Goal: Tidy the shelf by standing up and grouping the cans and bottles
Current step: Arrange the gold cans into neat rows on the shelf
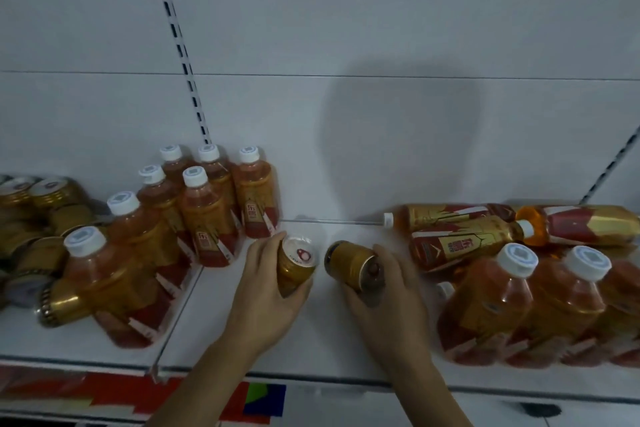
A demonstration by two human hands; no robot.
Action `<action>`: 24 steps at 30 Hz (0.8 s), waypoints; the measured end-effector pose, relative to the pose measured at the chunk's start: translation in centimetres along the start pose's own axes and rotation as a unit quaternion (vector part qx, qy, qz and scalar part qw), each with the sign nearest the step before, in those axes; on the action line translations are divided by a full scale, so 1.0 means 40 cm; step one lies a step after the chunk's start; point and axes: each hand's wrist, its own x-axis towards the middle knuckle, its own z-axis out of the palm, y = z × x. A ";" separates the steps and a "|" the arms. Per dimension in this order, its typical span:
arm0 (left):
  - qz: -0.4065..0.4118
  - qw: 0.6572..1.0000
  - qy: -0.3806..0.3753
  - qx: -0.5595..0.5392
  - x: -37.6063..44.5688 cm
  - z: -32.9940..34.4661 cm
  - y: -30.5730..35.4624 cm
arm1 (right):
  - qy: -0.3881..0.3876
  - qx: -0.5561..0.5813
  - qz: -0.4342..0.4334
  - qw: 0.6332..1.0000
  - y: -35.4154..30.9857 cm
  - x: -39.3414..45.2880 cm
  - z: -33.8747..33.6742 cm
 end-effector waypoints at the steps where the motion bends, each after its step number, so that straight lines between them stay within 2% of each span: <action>1: -0.018 0.999 0.003 -0.032 -0.011 0.001 -0.003 | -0.005 0.004 -0.012 1.000 -0.006 -0.009 0.004; 4: -0.085 0.987 -0.009 -0.134 -0.045 -0.008 -0.020 | -0.012 0.018 -0.037 0.999 -0.032 -0.040 0.021; 6: -0.102 0.982 -0.018 -0.159 -0.064 -0.010 -0.025 | -0.007 0.035 -0.043 0.998 -0.046 -0.054 0.030; 13: -0.076 0.978 -0.011 -0.192 -0.190 -0.099 -0.019 | -0.029 0.041 -0.091 0.995 -0.113 -0.138 0.041; 18: -0.043 0.976 0.010 -0.214 -0.340 -0.277 -0.055 | -0.028 0.065 -0.163 0.984 -0.259 -0.266 0.055; 24: -0.020 0.967 0.070 -0.243 -0.482 -0.535 -0.199 | -0.045 0.110 -0.216 0.969 -0.501 -0.439 0.190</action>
